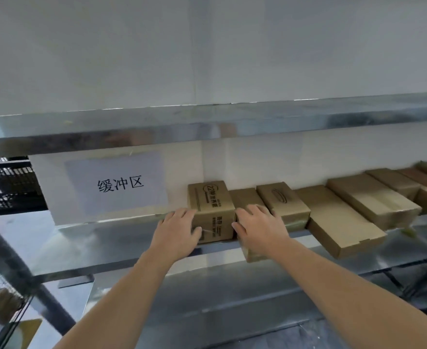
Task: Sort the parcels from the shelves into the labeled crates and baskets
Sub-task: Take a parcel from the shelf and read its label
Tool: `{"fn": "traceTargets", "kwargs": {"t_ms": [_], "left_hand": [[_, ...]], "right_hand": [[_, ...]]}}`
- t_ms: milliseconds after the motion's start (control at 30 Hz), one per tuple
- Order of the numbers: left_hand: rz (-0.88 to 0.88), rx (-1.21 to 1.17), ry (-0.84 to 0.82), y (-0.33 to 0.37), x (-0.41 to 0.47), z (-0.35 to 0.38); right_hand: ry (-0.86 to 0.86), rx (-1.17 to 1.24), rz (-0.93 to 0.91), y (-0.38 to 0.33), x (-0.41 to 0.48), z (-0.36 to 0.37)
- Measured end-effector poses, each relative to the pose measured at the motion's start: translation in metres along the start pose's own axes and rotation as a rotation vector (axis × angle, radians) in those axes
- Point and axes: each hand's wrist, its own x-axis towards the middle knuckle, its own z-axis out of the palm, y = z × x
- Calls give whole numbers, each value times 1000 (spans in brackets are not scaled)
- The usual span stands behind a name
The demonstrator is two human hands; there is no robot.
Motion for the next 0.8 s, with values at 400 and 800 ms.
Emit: {"fn": "traceTargets", "kwargs": {"t_ms": [400, 800], "left_hand": [[-49, -156, -4, -23, 96, 51], [-368, -777, 62, -14, 92, 72]], "right_hand": [[-105, 318, 120, 4, 118, 33], [-150, 766, 137, 2, 137, 52]]}}
